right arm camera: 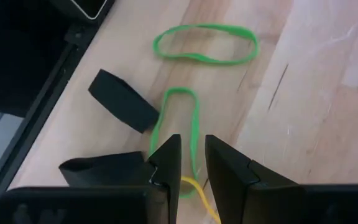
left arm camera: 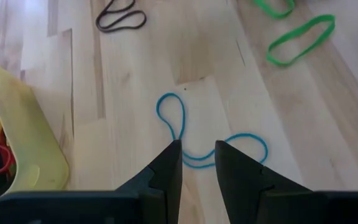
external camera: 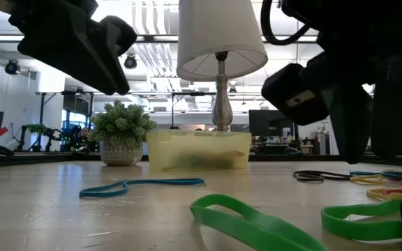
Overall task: Pick and place rubber bands into bin
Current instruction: Put the right green rubber band into the yellow bin, then put the left blue rubber band into the yellow bin
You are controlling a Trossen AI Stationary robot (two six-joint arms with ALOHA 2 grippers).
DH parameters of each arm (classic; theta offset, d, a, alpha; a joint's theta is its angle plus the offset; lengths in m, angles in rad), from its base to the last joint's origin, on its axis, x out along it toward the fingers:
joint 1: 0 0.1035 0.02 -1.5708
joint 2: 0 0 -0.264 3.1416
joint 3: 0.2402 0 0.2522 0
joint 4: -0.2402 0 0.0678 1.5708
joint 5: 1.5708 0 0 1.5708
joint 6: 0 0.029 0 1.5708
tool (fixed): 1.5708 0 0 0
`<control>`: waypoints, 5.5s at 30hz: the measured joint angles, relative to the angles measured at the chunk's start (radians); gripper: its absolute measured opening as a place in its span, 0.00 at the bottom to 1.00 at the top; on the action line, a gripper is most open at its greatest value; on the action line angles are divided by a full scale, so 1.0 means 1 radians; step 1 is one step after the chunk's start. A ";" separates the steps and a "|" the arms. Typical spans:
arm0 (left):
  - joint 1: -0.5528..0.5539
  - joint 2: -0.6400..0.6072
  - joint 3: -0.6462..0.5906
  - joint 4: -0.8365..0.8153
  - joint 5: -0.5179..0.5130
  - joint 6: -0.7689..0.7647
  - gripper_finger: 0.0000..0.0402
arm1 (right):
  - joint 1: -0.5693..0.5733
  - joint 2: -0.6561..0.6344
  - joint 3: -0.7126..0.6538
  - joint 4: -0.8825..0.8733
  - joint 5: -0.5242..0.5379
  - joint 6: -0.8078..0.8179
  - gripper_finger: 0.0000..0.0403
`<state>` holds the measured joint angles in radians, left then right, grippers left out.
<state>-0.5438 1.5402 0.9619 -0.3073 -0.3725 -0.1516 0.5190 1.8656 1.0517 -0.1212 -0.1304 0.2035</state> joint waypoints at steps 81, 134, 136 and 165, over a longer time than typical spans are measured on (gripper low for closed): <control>0.000 -0.002 -0.025 -0.001 0.000 0.001 0.20 | -0.479 -0.082 0.086 -0.108 0.732 -0.377 0.02; 0.031 0.034 -0.038 0.099 0.005 -0.157 0.20 | -0.318 -0.284 0.003 -0.112 0.515 -0.255 0.31; 0.042 0.060 -0.038 0.101 0.006 -0.166 0.20 | -0.280 -0.322 -0.019 -0.114 0.515 -0.233 0.31; 0.093 0.245 -0.031 0.206 0.054 -0.183 0.20 | -0.030 -0.499 -0.179 -0.043 0.557 -0.151 0.29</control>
<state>-0.4507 1.7852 0.9310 -0.1018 -0.3183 -0.3344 0.4889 1.3670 0.8730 -0.1644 0.4270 0.0528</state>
